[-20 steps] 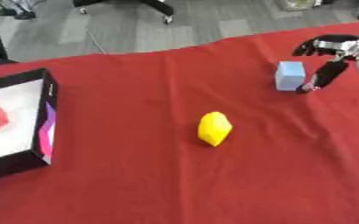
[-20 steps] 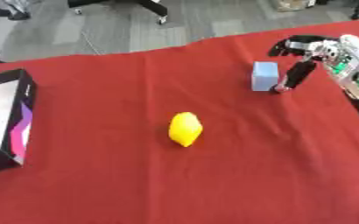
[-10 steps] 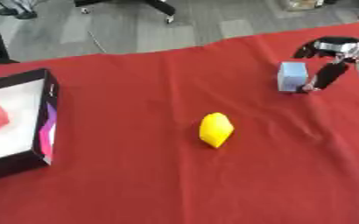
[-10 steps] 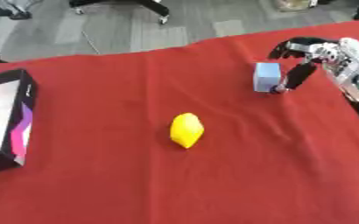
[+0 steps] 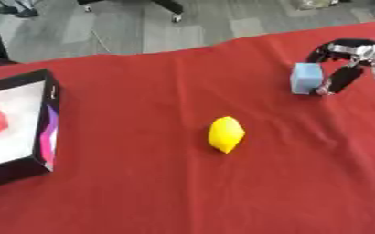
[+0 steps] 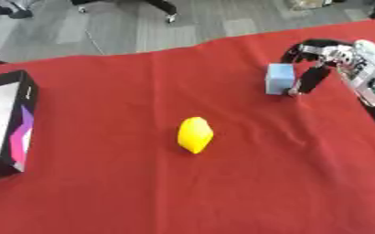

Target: Pick up the objects with one hand, pass them to the other hand, and then place them into the box on the other side of the table.

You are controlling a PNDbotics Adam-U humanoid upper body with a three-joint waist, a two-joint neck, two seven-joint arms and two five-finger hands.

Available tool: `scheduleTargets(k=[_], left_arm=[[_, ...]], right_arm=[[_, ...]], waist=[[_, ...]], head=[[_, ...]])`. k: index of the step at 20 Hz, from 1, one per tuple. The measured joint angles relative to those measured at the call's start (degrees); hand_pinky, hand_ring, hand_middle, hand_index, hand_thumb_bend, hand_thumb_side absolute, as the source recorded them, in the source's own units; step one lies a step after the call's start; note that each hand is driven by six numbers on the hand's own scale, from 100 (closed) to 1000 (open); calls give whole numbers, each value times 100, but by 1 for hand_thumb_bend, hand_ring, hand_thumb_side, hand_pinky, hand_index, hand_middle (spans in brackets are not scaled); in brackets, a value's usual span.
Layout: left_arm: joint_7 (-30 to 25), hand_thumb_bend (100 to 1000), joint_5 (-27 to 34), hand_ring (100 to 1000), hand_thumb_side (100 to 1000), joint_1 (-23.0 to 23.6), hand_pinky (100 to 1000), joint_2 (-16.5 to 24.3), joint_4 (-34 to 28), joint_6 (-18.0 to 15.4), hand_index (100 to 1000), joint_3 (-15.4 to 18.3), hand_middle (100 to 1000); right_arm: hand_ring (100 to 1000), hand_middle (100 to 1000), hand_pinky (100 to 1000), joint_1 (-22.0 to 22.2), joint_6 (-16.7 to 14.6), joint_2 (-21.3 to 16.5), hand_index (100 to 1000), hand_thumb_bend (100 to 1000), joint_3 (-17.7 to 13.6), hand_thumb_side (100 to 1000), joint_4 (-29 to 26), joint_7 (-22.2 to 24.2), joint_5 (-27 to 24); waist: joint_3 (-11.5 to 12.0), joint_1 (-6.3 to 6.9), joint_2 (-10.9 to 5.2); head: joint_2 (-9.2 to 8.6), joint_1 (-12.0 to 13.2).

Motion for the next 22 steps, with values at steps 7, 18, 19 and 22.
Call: scheduleTargets(k=[7,18,19,22], left_arm=[[1,208,0,646,552,0,799,-1,0,-4,754,14,673],[14,201,0,629,554,43,801,-2,9,-19,753,46,673],[15,201,0,629,553,45,801,-2,16,-19,753,46,673],[17,201,0,628,553,76,801,-2,33,-21,753,49,673]], right_arm=[[844,645,919,45,34,35,722,341,1,100,-10,-42,-108],[797,563,899,58,79,35,619,322,0,100,-128,-230,-336],[795,560,897,58,89,34,617,324,0,100,-146,-256,-360],[783,546,882,56,120,34,607,332,-3,100,-219,-352,-480]], waist=[[4,0,11],[-20,0,11],[-34,0,11],[-71,0,7]], head=[[-11,-1],[31,11],[46,15],[72,33]])
